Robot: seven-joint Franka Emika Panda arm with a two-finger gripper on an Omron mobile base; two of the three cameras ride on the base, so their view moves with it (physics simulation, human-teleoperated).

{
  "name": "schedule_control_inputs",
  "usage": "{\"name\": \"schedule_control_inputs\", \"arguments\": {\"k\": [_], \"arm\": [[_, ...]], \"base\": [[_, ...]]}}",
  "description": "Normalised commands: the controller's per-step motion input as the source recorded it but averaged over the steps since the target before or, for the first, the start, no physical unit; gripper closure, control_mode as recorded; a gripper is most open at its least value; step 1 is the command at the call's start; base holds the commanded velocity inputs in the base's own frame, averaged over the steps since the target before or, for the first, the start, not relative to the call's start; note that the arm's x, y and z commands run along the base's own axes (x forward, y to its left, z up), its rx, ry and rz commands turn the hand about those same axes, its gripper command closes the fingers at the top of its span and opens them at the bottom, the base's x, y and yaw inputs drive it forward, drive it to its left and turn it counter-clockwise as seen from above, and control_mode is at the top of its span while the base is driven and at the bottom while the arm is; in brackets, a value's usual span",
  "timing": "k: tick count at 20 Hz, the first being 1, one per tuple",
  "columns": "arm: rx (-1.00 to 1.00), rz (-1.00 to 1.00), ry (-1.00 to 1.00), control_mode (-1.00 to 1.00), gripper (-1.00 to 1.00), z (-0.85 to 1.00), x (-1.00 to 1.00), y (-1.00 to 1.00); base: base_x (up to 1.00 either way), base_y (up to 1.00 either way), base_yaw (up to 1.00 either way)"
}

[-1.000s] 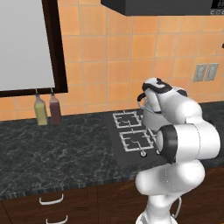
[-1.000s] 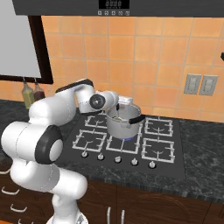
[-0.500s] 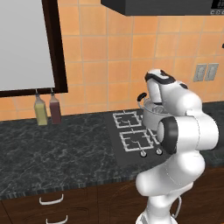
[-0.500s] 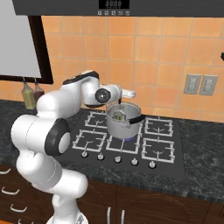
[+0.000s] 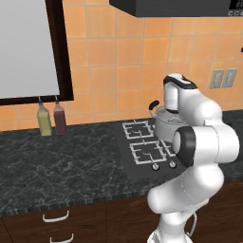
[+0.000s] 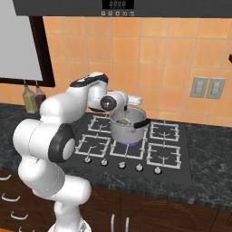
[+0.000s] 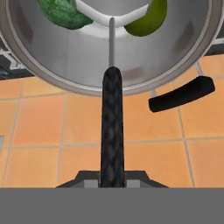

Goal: Put the lime and broccoli in the pot. Retrieve the spatula and lightly stir the vegetables in the pot.

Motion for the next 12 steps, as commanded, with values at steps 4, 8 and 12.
{"name": "schedule_control_inputs", "arguments": {"k": [4,8,12], "arm": [[0.00,0.00,-0.01,-1.00,1.00,0.00,-0.42,0.00],[0.00,0.00,-0.05,-1.00,1.00,0.07,-0.14,0.00],[0.00,0.00,-0.08,-1.00,1.00,0.28,0.00,-0.01]], "base": [[0.00,0.00,0.00],[0.00,0.00,0.00],[0.00,0.00,0.00]]}}
